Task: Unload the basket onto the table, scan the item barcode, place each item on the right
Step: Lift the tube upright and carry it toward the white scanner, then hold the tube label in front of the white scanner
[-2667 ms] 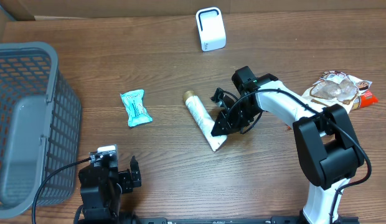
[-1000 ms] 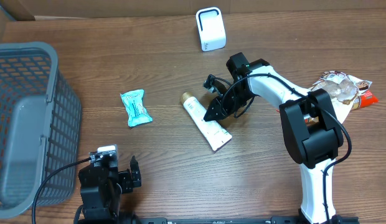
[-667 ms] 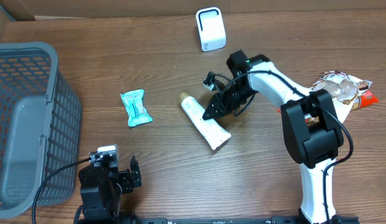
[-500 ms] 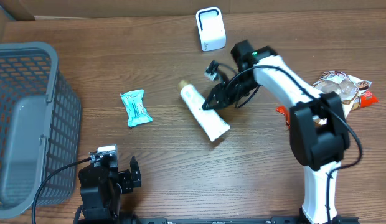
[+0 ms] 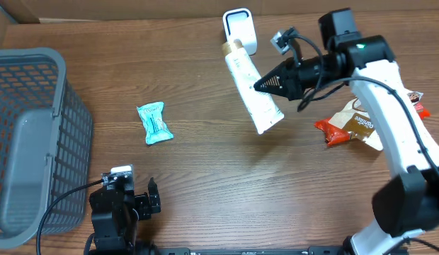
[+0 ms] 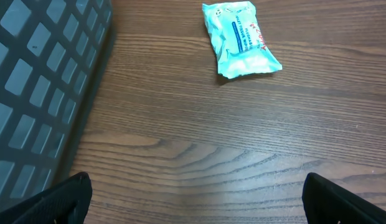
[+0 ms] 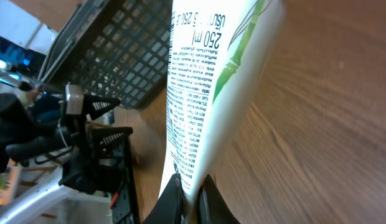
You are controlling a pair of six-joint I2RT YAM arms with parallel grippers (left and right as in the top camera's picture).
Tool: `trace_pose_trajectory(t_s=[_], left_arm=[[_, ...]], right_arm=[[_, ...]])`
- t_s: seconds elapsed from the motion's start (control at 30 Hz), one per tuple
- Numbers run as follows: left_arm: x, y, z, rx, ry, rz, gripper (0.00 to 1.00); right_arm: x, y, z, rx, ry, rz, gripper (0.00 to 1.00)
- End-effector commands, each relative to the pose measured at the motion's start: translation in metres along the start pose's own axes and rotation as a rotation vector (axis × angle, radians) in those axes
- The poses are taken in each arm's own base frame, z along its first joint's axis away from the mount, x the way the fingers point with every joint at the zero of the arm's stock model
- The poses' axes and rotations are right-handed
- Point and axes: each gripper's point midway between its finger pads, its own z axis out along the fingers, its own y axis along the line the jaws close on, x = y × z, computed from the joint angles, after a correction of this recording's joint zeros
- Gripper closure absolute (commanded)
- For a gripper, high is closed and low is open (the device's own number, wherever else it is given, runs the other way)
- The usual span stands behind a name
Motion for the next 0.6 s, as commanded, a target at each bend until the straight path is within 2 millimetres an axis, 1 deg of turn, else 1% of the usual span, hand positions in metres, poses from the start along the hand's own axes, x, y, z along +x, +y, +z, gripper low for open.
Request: trace_pose_trajectory(t_s=[0.0, 0.13, 0.2, 0.23, 0.3, 0.37, 0.47, 0.57], left_arm=[[0.0, -0.001, 0.0, 0.006, -0.004, 0.015, 0.0], [0.0, -0.001, 0.0, 0.006, -0.004, 0.015, 0.01], [0.0, -0.001, 0.0, 0.006, -0.004, 0.015, 0.01], [0.0, -0.001, 0.0, 0.006, -0.004, 0.015, 0.0], [0.0, -0.001, 0.0, 0.006, -0.004, 0.015, 0.0], [0.0, -0.001, 0.0, 0.006, -0.004, 0.015, 0.01], [0.0, -0.001, 0.0, 0.006, -0.004, 0.015, 0.0], [0.0, -0.001, 0.0, 0.006, -0.004, 0.015, 0.0]], right_arm=[[-0.023, 0.037, -0.022, 0.004, -0.064, -0.154, 0.96], [-0.024, 0.042, -0.028, 0.049, -0.063, -0.186, 0.96], [-0.025, 0.036, -0.027, 0.089, -0.053, -0.18, 0.96], [-0.026, 0.029, -0.026, 0.132, -0.047, -0.153, 0.96], [-0.032, -0.001, -0.027, 0.319, -0.042, -0.061, 0.96], [-0.042, -0.032, -0.032, 0.542, -0.068, -0.003, 0.96], [-0.064, -0.059, -0.04, 0.804, -0.119, -0.05, 0.96], [-0.088, -0.079, -0.047, 1.039, -0.175, -0.132, 0.96]])
